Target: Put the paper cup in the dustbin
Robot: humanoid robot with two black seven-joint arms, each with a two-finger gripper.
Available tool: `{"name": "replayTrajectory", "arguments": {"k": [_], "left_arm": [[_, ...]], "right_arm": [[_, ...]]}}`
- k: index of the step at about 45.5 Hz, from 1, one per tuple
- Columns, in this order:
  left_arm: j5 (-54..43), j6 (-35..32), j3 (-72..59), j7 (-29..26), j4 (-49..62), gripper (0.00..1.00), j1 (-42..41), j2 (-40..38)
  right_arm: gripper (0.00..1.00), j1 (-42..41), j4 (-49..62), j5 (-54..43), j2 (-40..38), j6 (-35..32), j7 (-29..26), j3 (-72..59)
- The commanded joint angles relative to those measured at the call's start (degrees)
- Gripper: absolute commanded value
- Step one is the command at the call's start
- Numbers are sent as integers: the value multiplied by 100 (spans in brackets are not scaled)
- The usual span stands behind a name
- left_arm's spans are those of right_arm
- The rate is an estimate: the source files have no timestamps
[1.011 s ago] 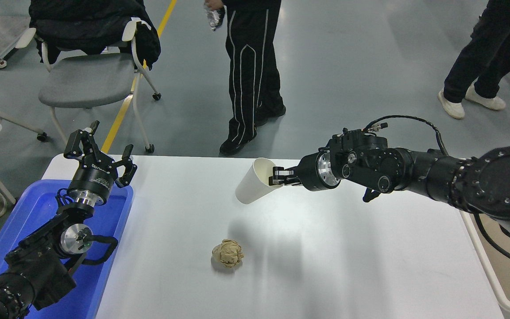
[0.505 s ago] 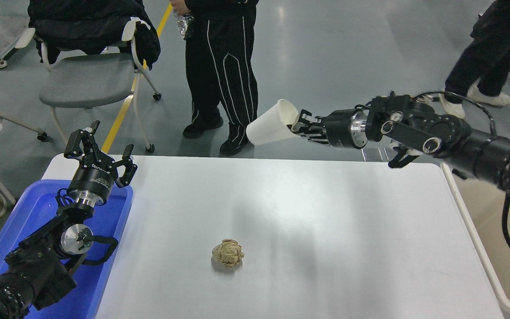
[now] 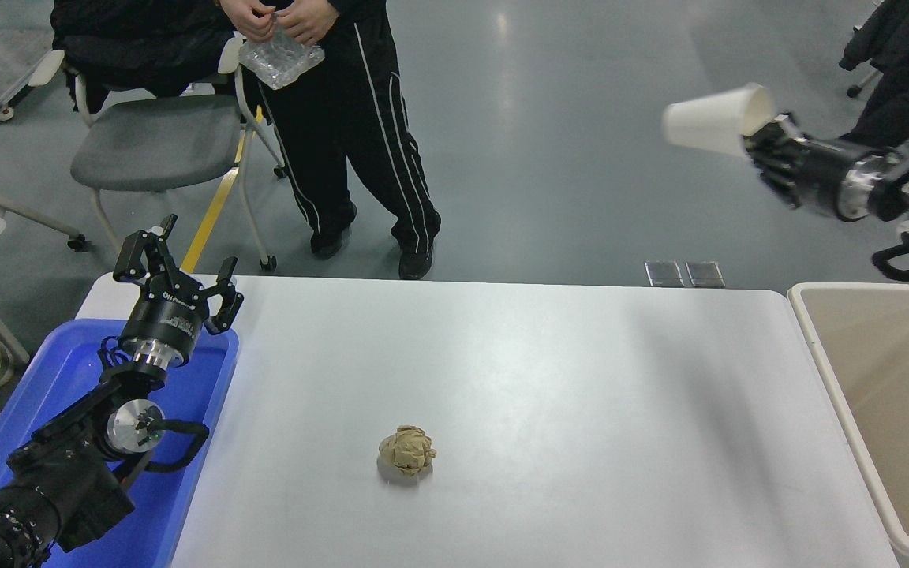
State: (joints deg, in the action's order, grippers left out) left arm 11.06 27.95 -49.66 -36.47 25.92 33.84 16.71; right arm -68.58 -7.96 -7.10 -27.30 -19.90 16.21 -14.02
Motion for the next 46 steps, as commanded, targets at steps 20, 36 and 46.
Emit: {"name": "replayTrajectory", "arguments": {"k": [20,36,46], "left_arm": [[1,0,0,0,0,100,0,-1],[1,0,0,0,0,100,0,-1],[1,0,0,0,0,100,0,-1]], "right_arm": [[0,1725,1639,104,-417,1497,-1453,92],[0,2577,1613,-230,-303,1832,-2175,22],[0,3123,1569,-362,128,1788,-2166,-13]]}}
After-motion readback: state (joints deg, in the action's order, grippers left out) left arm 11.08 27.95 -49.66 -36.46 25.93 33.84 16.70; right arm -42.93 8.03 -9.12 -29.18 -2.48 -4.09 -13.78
